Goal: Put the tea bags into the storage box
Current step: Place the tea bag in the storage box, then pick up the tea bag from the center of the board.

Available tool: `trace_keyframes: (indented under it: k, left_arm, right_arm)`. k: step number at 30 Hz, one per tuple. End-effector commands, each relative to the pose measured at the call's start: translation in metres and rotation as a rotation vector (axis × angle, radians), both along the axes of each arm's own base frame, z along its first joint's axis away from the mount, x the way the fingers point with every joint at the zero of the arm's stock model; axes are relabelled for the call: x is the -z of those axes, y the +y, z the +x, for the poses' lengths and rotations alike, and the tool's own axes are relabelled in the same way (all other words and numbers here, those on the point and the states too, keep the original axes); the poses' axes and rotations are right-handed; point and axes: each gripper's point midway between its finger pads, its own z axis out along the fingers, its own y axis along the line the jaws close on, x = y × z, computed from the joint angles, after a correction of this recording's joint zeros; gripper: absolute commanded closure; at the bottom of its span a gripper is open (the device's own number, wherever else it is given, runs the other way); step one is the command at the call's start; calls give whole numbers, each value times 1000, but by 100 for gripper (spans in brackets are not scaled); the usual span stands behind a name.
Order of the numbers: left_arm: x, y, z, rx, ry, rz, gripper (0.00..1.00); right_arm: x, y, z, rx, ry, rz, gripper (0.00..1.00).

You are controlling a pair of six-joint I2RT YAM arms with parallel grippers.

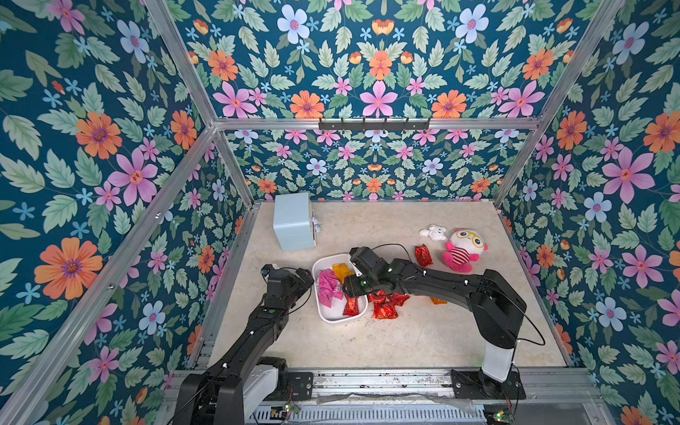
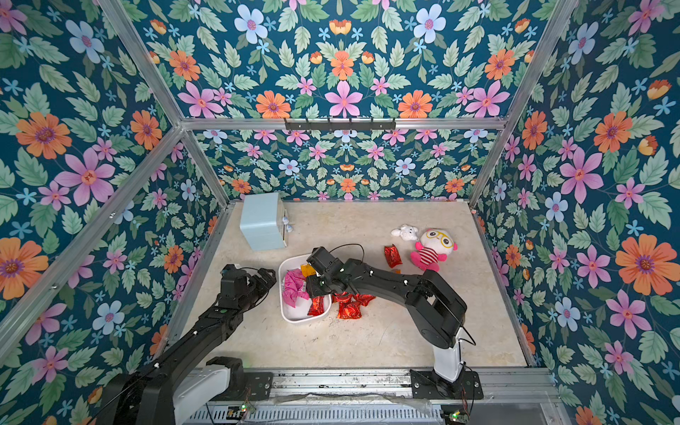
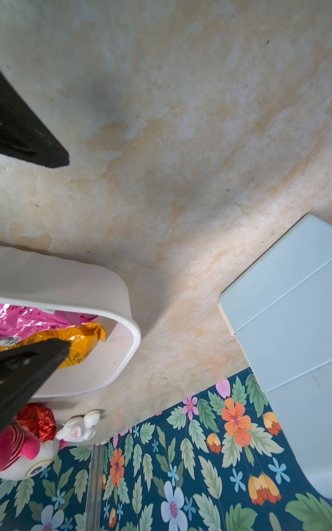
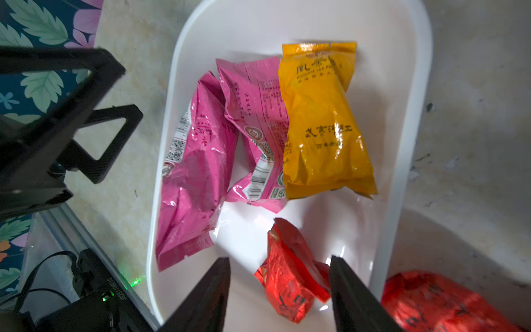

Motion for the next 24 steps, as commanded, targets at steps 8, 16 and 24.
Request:
trace_keyframes:
  k: [8, 16, 24]
  left_arm:
    - [-8, -7, 10, 29, -22, -14, 1]
    - [-5, -10, 9, 44, -13, -23, 1]
    - [0, -11, 4, 46, -4, -29, 1]
  right_arm:
    - [-26, -86, 77, 313, -153, -167, 39]
    - [-17, -200, 124, 558, -175, -266, 32]
    - [17, -270, 145, 680, -117, -348, 26]
